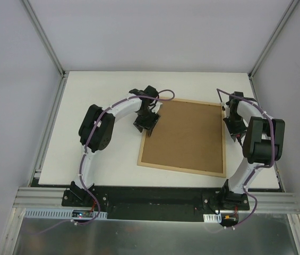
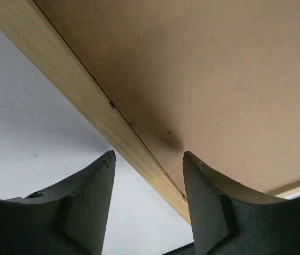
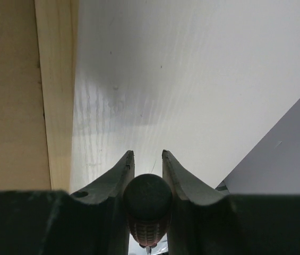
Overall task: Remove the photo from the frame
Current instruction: Move the photo frame to the center of the board.
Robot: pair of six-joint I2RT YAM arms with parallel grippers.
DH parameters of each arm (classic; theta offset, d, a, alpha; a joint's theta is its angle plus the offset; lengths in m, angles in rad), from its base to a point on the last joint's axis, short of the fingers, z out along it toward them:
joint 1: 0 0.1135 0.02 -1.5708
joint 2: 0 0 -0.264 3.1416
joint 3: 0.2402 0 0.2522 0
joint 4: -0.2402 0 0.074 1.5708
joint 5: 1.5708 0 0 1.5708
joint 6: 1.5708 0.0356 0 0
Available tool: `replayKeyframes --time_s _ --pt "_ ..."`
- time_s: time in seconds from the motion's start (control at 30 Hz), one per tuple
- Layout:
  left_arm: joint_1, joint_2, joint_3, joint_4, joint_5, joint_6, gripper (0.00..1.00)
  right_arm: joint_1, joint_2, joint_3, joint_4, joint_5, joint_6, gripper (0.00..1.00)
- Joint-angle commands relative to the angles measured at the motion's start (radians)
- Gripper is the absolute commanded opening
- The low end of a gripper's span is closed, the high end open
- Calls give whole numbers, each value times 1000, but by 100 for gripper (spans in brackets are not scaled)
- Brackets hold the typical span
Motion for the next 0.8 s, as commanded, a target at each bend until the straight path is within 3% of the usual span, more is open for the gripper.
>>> replayKeyframes --time_s 0.0,0.33,0.47,0.77 --pt "4 25 21 -17 -70 22 52 -12 34 13 68 25 -10 4" --pt "11 19 -43 -17 -161 23 56 -21 106 28 94 -16 15 29" --pt "65 -14 -95 -15 -162 23 55 -21 108 27 99 -12 16 33" --pt "145 -55 -200 -15 -149 68 54 -19 59 34 108 10 19 59"
